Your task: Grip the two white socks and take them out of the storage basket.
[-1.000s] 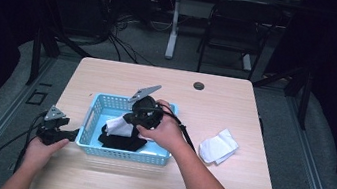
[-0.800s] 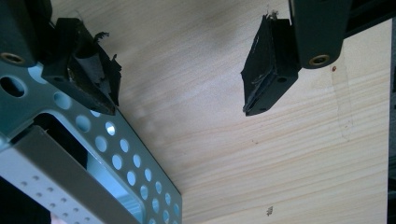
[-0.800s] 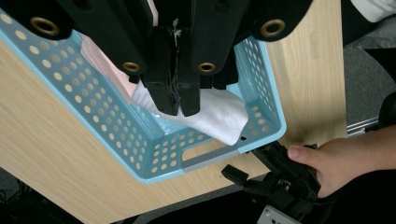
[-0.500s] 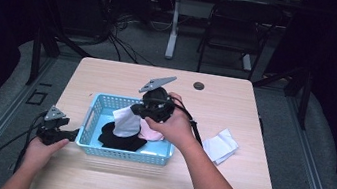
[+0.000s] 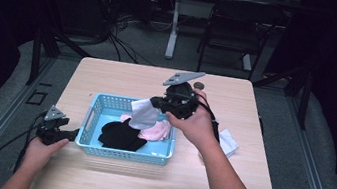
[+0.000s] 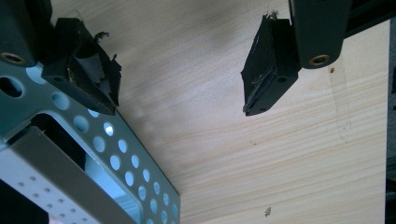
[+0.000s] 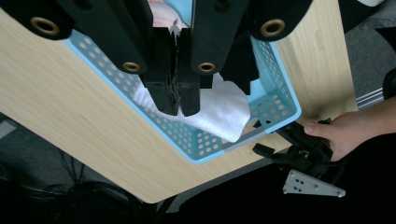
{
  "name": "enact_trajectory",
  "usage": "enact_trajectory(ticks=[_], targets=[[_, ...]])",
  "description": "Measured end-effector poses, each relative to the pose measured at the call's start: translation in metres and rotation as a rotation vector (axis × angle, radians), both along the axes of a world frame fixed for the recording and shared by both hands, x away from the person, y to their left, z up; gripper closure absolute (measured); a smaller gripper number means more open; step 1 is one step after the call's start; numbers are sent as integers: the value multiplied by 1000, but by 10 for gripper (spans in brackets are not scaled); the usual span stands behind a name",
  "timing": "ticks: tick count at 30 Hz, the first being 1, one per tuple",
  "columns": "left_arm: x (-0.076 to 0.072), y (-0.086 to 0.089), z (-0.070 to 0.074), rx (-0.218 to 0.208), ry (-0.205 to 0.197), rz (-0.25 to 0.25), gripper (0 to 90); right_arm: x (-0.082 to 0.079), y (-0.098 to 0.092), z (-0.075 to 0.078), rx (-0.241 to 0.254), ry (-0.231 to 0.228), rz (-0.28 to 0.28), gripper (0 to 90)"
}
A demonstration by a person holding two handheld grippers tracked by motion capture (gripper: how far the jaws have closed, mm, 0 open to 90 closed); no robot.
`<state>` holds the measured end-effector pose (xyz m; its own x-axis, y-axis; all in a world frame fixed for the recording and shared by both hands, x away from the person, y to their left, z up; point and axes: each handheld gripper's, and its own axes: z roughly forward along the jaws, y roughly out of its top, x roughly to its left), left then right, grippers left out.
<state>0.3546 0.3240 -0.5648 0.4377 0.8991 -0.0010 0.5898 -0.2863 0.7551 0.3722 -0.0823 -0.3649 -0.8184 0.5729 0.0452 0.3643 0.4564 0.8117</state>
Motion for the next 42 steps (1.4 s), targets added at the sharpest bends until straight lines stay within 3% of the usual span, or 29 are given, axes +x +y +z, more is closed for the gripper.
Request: enact_trajectory(ticks=[7, 14, 24, 33, 40, 42], targets=[[0, 1, 0, 0, 0, 6, 278, -11, -43, 14, 23, -34, -87, 880], [0, 1, 0, 0, -1, 9, 278, -24, -77, 12, 12, -35, -166, 880], [0, 1, 0, 6, 3, 9, 278, -46, -119, -11, -17, 2, -285, 880], [0, 0, -1, 5, 2, 10, 278, -62, -137, -34, -2, 57, -328, 880], [0, 0, -1, 7, 3, 11, 278, -60, -144, -54, 4, 106, -362, 879], [0, 0, -1, 6, 4, 12, 278, -54, -149, -66, 10, 131, -398, 879]])
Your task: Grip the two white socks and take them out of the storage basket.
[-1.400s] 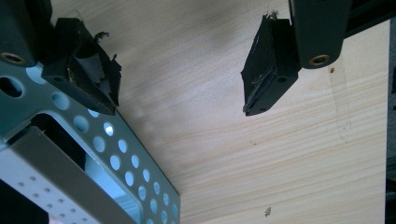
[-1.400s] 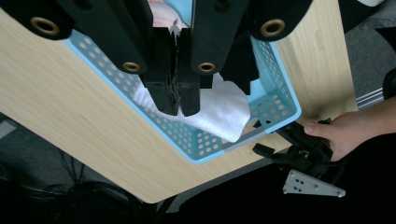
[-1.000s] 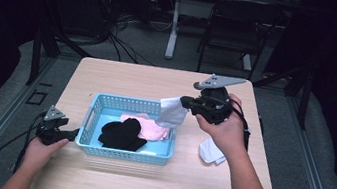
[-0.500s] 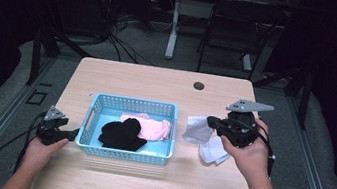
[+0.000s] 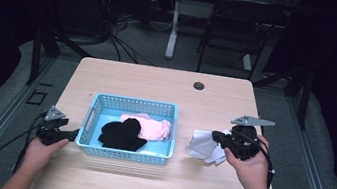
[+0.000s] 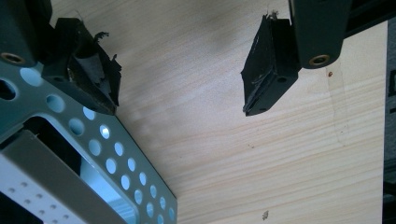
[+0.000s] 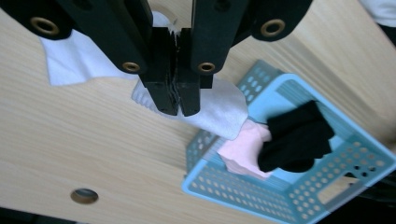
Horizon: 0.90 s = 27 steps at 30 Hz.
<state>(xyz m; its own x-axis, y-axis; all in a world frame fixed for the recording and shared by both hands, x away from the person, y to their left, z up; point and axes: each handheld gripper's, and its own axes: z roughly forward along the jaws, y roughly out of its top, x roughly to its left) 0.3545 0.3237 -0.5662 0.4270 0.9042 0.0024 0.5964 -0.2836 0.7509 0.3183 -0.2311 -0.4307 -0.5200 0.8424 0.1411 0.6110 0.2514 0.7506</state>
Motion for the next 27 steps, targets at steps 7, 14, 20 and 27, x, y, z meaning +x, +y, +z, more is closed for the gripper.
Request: enact_trajectory(ticks=[7, 14, 20, 27], targets=[[0, 0, 0, 5, 4, -2, 278, 20, -17, -22, -11, 37, -122, 878], [1, 0, 0, 5, 3, -2, 278, 36, -31, -37, -33, 49, -202, 877], [2, 0, -1, 4, 7, 4, 278, 45, -45, -49, -30, 47, -272, 835], [4, 0, -2, 0, 7, 6, 278, 42, -48, -51, -59, 8, -310, 786]])
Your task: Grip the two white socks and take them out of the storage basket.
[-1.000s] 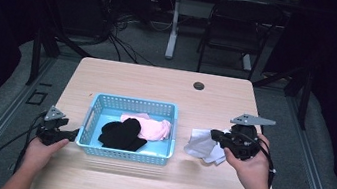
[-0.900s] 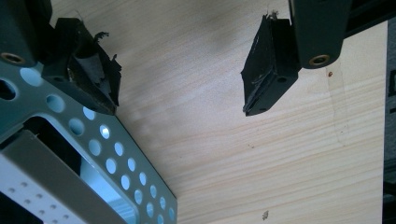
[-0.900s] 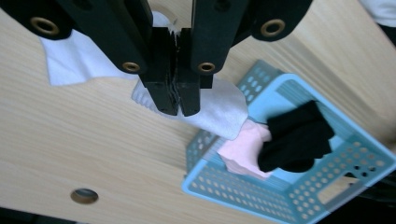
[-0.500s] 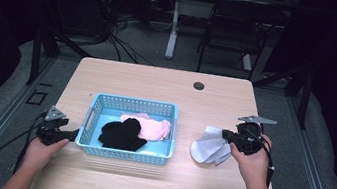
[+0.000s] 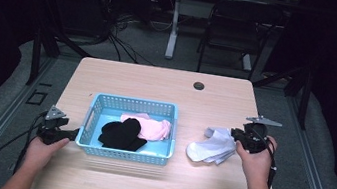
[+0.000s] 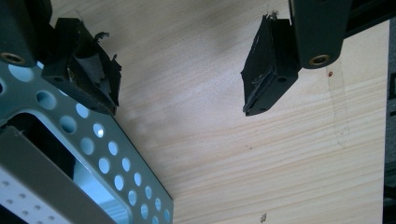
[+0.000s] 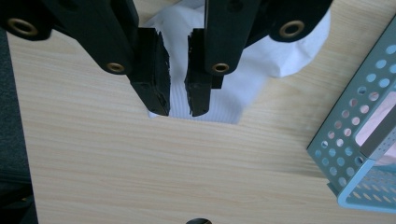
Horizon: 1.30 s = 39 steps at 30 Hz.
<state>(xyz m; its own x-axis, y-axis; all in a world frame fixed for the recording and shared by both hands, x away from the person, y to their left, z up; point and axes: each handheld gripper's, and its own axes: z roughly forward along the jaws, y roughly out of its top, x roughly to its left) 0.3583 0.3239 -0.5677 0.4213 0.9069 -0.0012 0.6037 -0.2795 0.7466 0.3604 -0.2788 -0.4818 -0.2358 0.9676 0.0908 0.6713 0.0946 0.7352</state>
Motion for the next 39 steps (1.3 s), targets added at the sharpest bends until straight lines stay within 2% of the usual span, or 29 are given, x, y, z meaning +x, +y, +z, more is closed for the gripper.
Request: enact_trajectory(ticks=[5, 13, 19, 25, 26, 29, 31, 35, 39], targets=[[1, -1, 0, 5, 4, -4, 278, -3, -1, 0, 6, -17, -6, 773], [-2, 1, 0, 3, 1, 1, 278, -2, 2, 0, 19, -14, 5, 764], [-3, 2, 0, 2, -1, 4, 278, -3, 9, 2, 14, -30, 36, 732], [-3, 2, 0, 4, -2, 3, 278, -10, 17, 5, 15, -50, 76, 694], [-4, 2, 0, 3, -2, 5, 278, -13, 21, 6, 5, -49, 102, 681], [-3, 2, 0, 3, -2, 5, 278, -18, 28, 6, 5, -57, 131, 667], [-3, 2, 0, 4, -1, 5, 278, -19, 31, 5, 1, -67, 137, 663], [-4, 3, 0, 4, 0, 5, 278, -24, 44, 3, -25, -74, 185, 631], [-4, 3, 1, 5, -1, 5, 278, -27, 51, 2, -8, -74, 209, 619]])
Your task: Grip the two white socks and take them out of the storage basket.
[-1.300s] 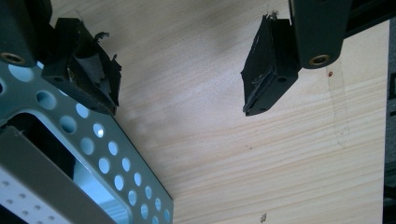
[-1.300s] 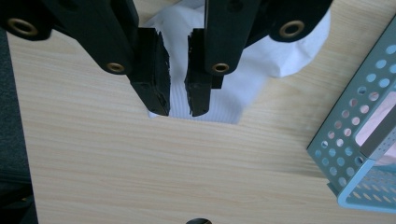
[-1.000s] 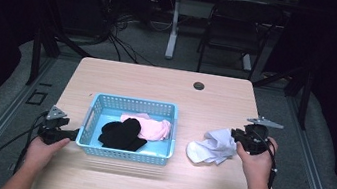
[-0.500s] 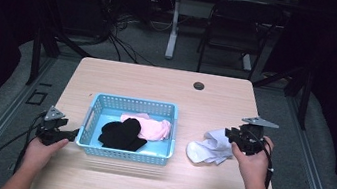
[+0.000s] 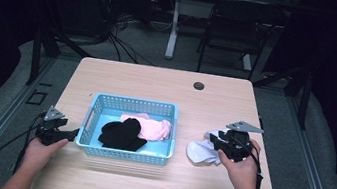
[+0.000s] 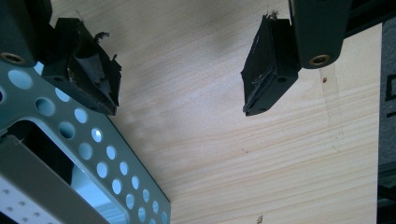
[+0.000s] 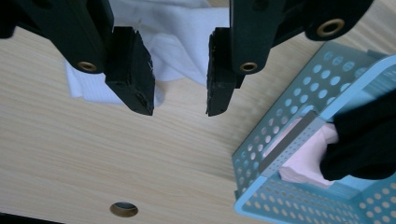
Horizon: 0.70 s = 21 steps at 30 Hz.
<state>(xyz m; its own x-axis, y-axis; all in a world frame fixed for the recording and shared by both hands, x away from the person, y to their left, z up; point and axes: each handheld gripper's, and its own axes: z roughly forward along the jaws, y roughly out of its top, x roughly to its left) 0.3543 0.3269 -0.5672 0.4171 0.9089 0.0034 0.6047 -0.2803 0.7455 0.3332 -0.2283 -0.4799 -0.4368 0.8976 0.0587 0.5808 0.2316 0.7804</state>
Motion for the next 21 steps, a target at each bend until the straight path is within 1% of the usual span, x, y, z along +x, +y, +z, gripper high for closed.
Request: enact_trajectory(ticks=[1, 2, 3, 4, 5, 9, 10, 12, 13, 14, 15, 16, 18, 20, 21], targets=[[0, 0, 0, -2, 1, 2, 278, -2, 4, -2, -1, -5, 14, 605], [0, 0, 0, -3, 1, 1, 278, -2, 4, -2, -1, -5, 14, 605], [0, 0, 0, -2, 1, 1, 278, -3, 8, -4, -2, -7, 28, 580], [0, 0, 0, -2, 1, 1, 278, -3, 8, -4, -2, -7, 28, 580], [0, 0, 0, 0, 1, -1, 278, -6, 13, -6, -16, -1, 42, 547], [0, 0, 0, -2, 0, 2, 278, -9, 18, -9, -19, 0, 63, 531], [0, 0, 0, -2, -1, 1, 278, -10, 20, -10, -26, 5, 69, 522], [0, 0, 0, -1, 0, 1, 278, -11, 23, -13, -39, -1, 76, 513], [0, 0, 0, 0, 0, 0, 278, -13, 25, -16, -47, 5, 88, 510], [0, 0, 0, 0, 0, 0, 278, -13, 25, -16, -47, 5, 88, 510], [0, 0, 0, 1, 0, -1, 278, -14, 26, -20, -55, 6, 96, 503], [0, 0, 0, 1, 0, -1, 278, -14, 26, -20, -55, 6, 96, 503], [0, -1, 0, 0, 0, 0, 278, -15, 29, -27, -51, 12, 103, 493], [0, -1, -1, 1, 2, -1, 278, -15, 29, -29, -59, 18, 106, 491], [0, -1, -1, 1, 2, -2, 278, -15, 30, -33, -63, 19, 109, 487]])
